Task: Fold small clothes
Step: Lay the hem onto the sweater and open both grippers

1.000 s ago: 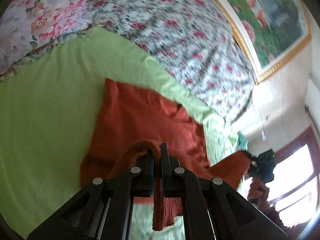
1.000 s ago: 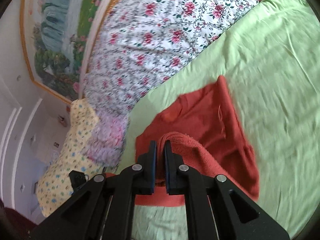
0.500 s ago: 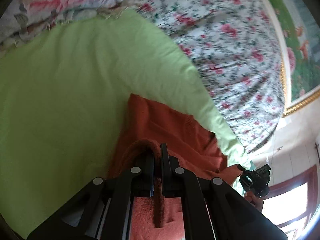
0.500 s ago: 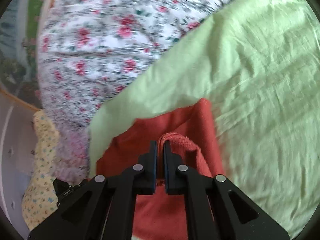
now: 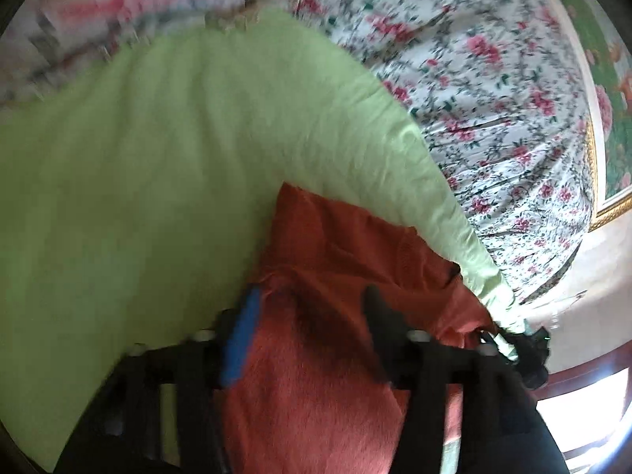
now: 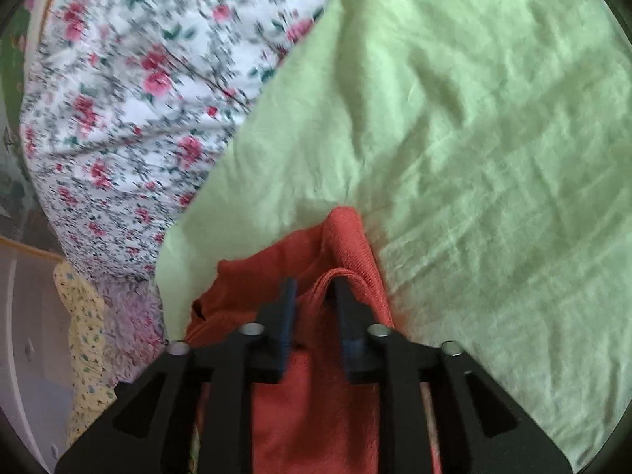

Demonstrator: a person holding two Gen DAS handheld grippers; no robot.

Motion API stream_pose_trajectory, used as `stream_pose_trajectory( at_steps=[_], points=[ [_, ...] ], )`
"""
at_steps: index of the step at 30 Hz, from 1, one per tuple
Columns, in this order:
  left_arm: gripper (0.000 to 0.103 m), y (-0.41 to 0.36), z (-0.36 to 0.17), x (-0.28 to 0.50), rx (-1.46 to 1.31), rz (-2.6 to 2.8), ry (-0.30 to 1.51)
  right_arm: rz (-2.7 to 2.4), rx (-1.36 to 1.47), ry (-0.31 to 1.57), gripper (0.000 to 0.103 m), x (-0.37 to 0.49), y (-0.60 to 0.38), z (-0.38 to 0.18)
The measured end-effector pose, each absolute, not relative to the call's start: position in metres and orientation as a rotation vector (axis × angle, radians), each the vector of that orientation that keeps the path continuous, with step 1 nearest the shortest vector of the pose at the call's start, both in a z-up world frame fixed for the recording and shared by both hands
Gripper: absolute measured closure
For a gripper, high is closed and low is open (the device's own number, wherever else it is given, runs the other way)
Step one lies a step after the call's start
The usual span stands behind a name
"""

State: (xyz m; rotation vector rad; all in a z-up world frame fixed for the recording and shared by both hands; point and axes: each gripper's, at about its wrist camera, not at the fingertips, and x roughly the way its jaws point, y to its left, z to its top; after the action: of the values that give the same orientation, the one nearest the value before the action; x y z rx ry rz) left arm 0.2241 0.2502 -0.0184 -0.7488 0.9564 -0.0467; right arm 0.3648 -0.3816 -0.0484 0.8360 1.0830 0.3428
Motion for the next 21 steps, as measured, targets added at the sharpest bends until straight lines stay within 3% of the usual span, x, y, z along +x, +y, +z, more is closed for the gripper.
stream_pose_trajectory(
  at_steps=[2,3,7,16,21],
  points=[
    [0.044,0.245,-0.007,0.212,-0.732,-0.065,0.947,0.317,0.83,1.025,0.043,0.351,-0.389,-0.035],
    [0.044,0.238,-0.002,0.207,-0.728,-0.092,0.952,0.31,0.831,0.99,0.04,0.344,-0.392,-0.029],
    [0.043,0.184,-0.002,0.204,-0.657,-0.253,1.025,0.411,0.758,0.966,0.04,0.317,-0.367,-0.01],
    [0.043,0.1,-0.042,0.257,-0.418,-0.372,1.18,0.777,0.273,1.187,0.041,0.291,-0.224,-0.029],
    [0.064,0.137,-0.047,0.295,-0.397,-0.3,1.16,0.621,0.25,1.211,0.045,0.329,-0.251,-0.051]
  ],
)
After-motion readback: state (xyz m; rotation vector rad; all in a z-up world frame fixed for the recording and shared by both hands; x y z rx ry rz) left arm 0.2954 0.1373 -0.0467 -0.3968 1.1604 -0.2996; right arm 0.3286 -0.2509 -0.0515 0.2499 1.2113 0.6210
